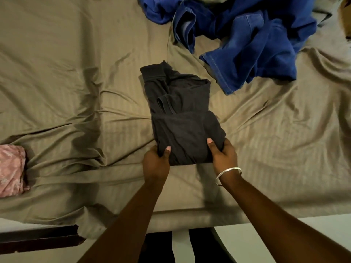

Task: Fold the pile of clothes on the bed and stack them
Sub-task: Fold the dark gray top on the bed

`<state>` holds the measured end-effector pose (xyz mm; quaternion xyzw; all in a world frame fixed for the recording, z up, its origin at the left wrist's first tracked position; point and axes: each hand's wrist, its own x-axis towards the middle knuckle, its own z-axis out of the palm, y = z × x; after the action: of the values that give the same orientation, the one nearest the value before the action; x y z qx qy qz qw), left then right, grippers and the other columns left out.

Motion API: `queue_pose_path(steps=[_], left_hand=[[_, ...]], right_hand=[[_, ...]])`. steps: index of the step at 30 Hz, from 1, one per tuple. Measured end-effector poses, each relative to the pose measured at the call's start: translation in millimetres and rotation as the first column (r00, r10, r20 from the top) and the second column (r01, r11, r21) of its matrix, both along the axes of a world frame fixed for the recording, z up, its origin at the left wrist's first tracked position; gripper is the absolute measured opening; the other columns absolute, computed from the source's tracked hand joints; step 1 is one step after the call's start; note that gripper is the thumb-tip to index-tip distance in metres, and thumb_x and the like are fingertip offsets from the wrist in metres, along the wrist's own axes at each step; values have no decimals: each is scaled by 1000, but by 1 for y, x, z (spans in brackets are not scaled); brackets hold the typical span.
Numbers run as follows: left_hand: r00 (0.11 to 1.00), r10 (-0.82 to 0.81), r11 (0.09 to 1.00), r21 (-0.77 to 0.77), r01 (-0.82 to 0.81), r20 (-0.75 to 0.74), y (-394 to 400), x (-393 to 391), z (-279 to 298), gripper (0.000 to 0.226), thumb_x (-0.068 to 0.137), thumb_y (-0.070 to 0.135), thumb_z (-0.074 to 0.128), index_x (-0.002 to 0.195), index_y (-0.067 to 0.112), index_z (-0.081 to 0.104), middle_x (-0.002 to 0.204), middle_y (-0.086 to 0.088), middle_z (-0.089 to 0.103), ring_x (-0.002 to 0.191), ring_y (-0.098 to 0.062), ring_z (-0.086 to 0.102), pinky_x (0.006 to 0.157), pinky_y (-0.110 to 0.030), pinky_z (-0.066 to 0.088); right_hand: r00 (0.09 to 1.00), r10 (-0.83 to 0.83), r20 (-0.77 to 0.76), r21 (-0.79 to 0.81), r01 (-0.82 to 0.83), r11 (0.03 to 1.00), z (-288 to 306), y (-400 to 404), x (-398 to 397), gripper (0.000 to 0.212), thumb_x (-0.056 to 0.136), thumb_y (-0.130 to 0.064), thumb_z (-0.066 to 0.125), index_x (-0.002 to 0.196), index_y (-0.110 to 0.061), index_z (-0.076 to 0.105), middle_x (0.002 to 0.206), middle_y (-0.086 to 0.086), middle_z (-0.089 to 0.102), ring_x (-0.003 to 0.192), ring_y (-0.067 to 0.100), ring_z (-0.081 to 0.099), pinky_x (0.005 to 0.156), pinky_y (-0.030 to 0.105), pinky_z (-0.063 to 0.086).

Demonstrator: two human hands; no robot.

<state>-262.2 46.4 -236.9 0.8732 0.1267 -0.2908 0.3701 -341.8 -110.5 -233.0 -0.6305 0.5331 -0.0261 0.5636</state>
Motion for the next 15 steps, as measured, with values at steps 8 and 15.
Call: queue_pose_path(steps=[8,15], left_hand=[[984,47,995,-74,-60,-172,50,-40,73,46,92,13,63,124,42,49,79,-6,71,60,-11,68,55,-27,57],[773,369,770,-295,-565,-516,25,24,103,17,93,13,56,86,5,69,60,-5,64,40,-9,53,36,-15,37]], right_hand=[[992,80,-99,48,-76,996,60,21,-44,25,83,-4,72,92,-26,63,83,-5,68,73,9,63,57,24,50],[935,-329,-134,746,313,588,102,-24,3,22,66,-18,72,85,-6,69,88,10,66,70,21,65,46,23,56]])
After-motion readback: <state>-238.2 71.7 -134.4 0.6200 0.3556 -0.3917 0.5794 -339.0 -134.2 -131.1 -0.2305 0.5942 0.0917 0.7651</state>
